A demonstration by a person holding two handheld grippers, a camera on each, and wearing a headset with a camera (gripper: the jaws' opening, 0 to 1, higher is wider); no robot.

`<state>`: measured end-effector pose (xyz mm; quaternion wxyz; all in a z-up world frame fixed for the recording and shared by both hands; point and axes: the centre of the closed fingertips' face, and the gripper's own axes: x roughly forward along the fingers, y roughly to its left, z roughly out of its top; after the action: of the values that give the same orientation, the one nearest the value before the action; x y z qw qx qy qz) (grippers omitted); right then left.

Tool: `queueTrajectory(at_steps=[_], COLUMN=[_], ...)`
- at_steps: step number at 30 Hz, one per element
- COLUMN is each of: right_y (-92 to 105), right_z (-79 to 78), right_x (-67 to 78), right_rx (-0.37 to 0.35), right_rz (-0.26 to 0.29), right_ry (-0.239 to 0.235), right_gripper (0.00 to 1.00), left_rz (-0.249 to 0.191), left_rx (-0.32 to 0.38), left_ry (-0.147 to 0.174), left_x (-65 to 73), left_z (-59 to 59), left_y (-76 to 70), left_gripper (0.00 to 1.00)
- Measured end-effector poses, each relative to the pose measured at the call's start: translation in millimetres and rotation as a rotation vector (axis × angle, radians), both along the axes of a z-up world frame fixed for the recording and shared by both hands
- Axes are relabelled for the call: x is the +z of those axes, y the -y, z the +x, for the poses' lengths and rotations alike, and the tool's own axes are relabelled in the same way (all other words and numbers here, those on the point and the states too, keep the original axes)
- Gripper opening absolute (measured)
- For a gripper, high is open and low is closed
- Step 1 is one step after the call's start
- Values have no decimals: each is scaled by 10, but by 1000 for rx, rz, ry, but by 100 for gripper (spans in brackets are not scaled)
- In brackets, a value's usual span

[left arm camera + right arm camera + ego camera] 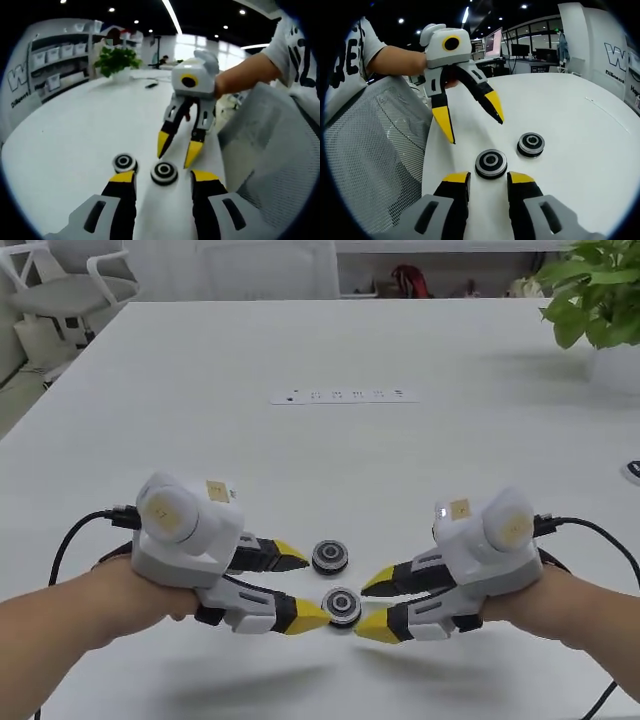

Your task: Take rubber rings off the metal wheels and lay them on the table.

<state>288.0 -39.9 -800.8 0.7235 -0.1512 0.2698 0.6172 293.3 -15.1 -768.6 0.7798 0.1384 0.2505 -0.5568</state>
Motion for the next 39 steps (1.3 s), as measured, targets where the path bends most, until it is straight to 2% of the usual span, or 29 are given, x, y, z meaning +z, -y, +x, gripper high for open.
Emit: queueTrajectory(at_steps=[6,12,16,20,22,28,34,37,39], right_y=[-33,-23,-13,-9,-3,13,-8,-15,-25], right_z=[10,39,17,3,10,48,51,49,49], right_x=[-9,-17,-46,-61,-64,-57,-42,-37,-31], right_rx=[-11,-31,-28,-20,-23,-45,-50,-50,-52], right_rz=[10,20,7,2,3,15,29,31,35], right_ry=[-11,-21,-25,-25,-26,-31,-35,-35,-36], right_gripper=[26,25,24,24,24,24,24,23,23], left_rz=[4,9,9,-10,-12,-2,34,59,62], left_rx=[-19,-35,-9,34,37,21,25,20,19], left_ry=[-18,-22,-23,-29,-30,-16,-6,35,38], left_x=[-70,-118,-147,-135,-137,-184,-255,-260,-263], left_z=[-49,-82,-30,52,56,5,16,29,29], left_y=[74,146,147,150,161,252,249,248,245], left_gripper=[39,36,33,26,25,22,18,16,16])
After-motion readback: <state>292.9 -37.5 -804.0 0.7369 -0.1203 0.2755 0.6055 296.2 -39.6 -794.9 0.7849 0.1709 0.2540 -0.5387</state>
